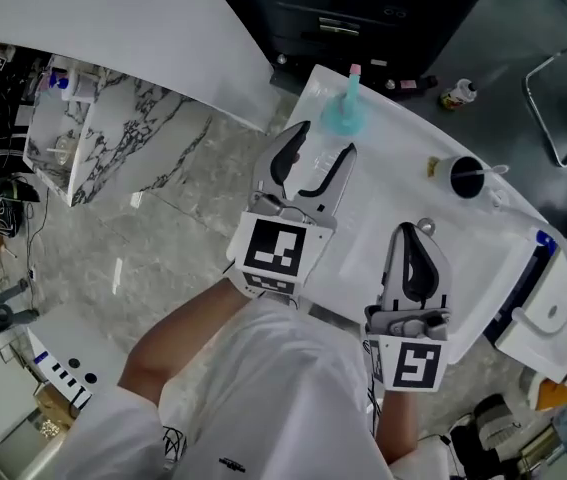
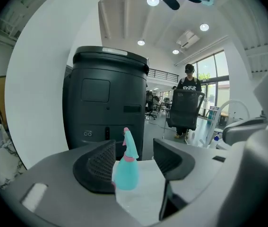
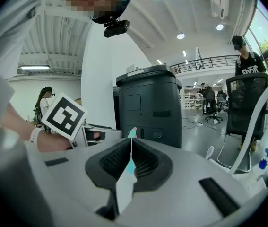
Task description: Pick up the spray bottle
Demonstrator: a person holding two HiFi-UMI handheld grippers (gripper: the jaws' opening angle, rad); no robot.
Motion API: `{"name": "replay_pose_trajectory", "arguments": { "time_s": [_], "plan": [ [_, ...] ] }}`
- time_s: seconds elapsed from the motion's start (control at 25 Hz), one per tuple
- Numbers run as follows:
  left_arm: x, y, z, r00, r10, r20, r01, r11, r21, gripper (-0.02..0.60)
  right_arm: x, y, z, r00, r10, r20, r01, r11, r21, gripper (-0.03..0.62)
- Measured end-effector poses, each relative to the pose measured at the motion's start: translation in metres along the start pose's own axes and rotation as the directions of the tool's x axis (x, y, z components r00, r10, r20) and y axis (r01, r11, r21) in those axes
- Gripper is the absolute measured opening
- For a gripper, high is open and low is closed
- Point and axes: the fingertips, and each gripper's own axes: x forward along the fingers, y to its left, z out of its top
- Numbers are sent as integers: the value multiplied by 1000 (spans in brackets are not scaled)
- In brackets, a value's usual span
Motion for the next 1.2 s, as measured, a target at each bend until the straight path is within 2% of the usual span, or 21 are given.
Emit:
{"name": "replay_pose_trajectory", "arguments": {
  "time_s": [0.56,0.88,1.08,1.2],
  "plan": [
    [76,6,-43,1000,-6,-24,6,1000,16,247,12,-8,-37,999,-22,-41,23,999,39,6],
    [99,13,-54,1000,1,-14,0,1000,21,247,14,-11,-58,997,-39,-74,44,996,72,6],
    [102,15,-57,1000,6,-10,-5,999,54,157,14,-9,-60,997,-37,-72,42,997,67,6],
    [100,14,-57,1000,8,-3,-8,996,85,150,12,-6,-61,997,-34,-73,40,997,70,6]
  ]
}}
